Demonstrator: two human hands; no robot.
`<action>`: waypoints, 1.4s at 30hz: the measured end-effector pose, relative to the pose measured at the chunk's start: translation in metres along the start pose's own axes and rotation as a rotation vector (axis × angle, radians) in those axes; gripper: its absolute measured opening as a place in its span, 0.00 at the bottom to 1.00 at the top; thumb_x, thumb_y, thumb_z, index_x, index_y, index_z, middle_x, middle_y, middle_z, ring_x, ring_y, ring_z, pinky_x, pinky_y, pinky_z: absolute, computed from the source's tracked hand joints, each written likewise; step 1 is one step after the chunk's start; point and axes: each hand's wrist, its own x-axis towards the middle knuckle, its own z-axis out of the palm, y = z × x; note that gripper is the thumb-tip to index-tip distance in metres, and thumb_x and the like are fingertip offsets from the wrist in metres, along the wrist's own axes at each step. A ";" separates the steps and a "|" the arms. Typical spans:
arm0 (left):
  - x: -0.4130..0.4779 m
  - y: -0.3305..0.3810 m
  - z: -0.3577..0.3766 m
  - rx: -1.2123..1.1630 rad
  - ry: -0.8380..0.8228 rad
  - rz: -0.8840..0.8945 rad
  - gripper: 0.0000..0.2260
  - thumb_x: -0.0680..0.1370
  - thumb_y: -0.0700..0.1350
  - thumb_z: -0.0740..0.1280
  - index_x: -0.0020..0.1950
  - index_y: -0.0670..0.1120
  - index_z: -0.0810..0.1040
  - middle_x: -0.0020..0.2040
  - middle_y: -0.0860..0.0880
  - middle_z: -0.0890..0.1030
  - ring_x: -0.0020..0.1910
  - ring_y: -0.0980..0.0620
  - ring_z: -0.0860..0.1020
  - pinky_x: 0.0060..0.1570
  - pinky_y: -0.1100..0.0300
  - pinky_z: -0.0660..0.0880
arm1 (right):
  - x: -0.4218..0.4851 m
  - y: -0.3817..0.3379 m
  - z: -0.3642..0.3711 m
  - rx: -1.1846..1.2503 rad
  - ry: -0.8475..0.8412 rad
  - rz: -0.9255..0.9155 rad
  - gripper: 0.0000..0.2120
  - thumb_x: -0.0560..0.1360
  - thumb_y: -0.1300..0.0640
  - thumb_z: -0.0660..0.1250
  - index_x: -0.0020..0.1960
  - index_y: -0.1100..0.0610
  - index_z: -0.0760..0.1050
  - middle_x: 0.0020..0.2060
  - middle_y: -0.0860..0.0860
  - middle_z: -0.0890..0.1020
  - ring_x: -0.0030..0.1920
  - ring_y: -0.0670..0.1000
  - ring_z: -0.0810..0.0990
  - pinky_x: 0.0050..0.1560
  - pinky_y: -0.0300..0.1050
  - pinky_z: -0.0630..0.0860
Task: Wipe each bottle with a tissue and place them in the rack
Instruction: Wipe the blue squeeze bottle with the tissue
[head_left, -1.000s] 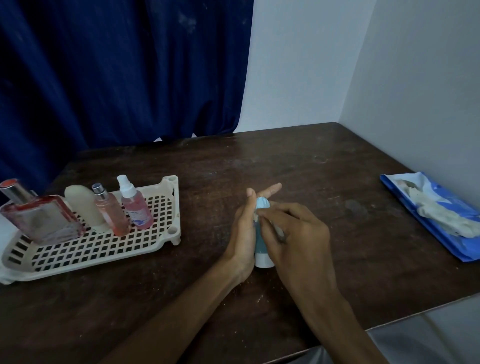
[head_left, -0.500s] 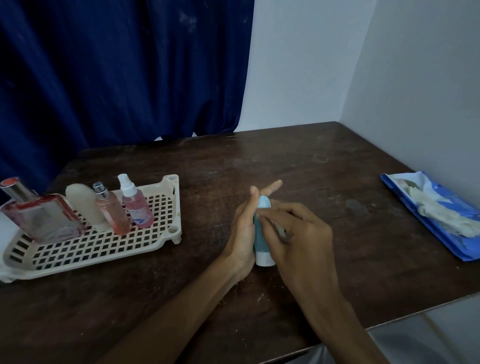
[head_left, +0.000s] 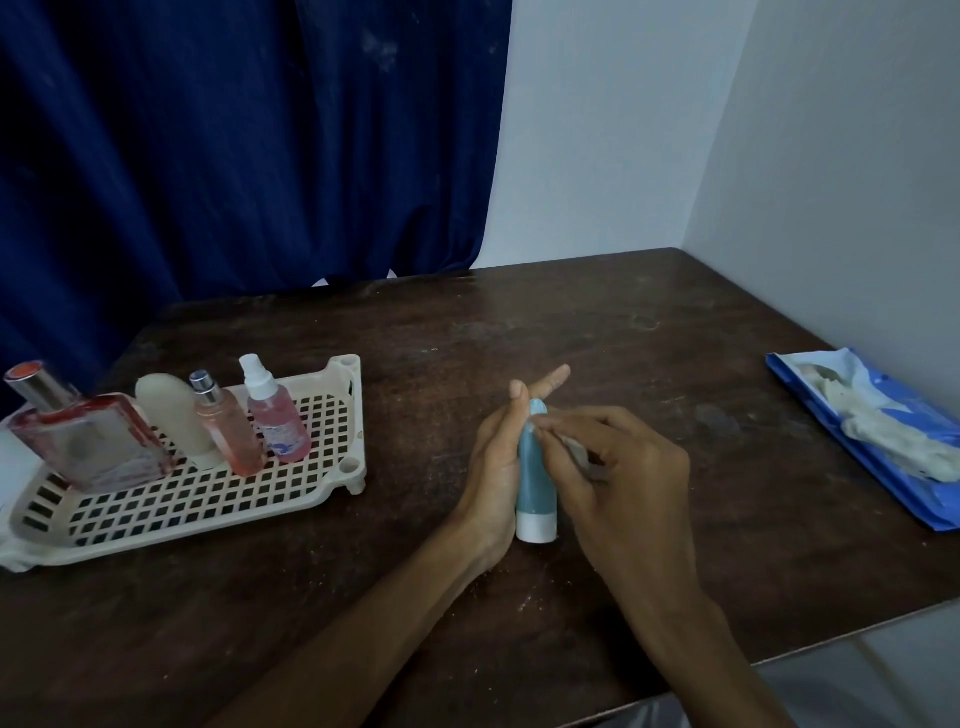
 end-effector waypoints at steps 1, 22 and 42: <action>0.001 0.000 0.000 0.005 0.002 0.004 0.22 0.83 0.59 0.51 0.68 0.54 0.77 0.44 0.44 0.83 0.49 0.49 0.82 0.59 0.52 0.77 | 0.002 0.002 0.000 -0.019 0.001 0.001 0.06 0.73 0.64 0.75 0.49 0.57 0.85 0.44 0.49 0.84 0.41 0.40 0.81 0.45 0.29 0.77; 0.000 -0.004 0.001 0.155 0.088 0.010 0.29 0.80 0.64 0.44 0.69 0.55 0.77 0.50 0.44 0.85 0.62 0.50 0.80 0.70 0.49 0.70 | 0.000 -0.006 0.002 -0.001 -0.032 -0.017 0.06 0.73 0.65 0.75 0.48 0.56 0.85 0.43 0.48 0.83 0.42 0.40 0.80 0.48 0.28 0.75; -0.004 0.006 0.005 0.246 0.076 0.048 0.27 0.82 0.58 0.46 0.46 0.45 0.79 0.34 0.51 0.81 0.32 0.59 0.79 0.33 0.69 0.75 | 0.033 0.005 -0.002 -0.028 -0.102 0.040 0.05 0.75 0.63 0.72 0.47 0.56 0.84 0.41 0.47 0.83 0.40 0.41 0.80 0.46 0.28 0.73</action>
